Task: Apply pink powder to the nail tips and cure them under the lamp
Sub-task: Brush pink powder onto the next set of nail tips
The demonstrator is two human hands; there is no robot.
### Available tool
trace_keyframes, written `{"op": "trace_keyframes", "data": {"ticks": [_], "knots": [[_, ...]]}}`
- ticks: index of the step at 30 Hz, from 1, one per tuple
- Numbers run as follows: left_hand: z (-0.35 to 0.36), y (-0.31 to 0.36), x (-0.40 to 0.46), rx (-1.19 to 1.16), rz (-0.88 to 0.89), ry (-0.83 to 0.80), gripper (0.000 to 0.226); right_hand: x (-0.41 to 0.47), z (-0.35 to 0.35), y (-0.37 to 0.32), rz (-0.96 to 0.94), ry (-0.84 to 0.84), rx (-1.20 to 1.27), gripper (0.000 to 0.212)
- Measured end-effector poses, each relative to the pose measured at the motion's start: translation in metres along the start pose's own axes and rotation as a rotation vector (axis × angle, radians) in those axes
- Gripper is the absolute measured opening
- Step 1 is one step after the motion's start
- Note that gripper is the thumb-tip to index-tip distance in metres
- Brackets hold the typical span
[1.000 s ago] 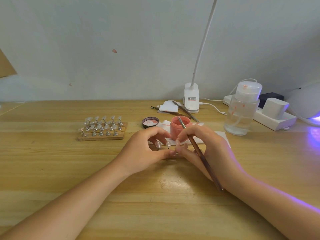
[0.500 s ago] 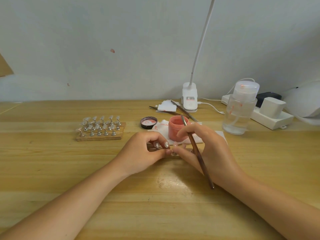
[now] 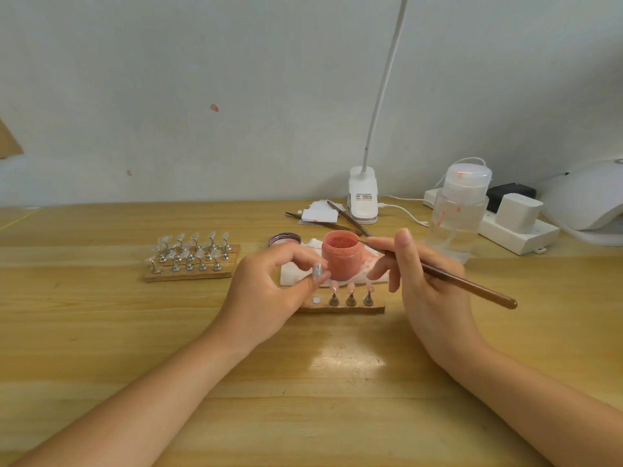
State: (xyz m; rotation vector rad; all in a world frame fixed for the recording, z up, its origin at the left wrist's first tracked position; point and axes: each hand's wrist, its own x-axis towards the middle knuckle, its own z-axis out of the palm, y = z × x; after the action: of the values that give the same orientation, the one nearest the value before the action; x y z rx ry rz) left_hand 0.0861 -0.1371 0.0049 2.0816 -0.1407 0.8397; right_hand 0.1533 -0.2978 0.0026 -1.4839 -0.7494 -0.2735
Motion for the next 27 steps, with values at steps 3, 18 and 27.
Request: {"op": "trace_keyframes", "data": {"ticks": [3,18,27], "knots": [[0.002,0.001,-0.001,-0.045,-0.030,0.043,0.021,0.001,0.000,0.000,0.074,0.046,0.023,0.035],[0.005,-0.008,0.000,-0.026,-0.064,0.075,0.028,0.075,-0.001,0.003,-0.024,-0.052,-0.379,0.039],[0.006,-0.007,0.001,-0.020,-0.052,0.069,0.022,0.084,0.022,0.013,0.038,-0.230,-0.705,0.043]]}}
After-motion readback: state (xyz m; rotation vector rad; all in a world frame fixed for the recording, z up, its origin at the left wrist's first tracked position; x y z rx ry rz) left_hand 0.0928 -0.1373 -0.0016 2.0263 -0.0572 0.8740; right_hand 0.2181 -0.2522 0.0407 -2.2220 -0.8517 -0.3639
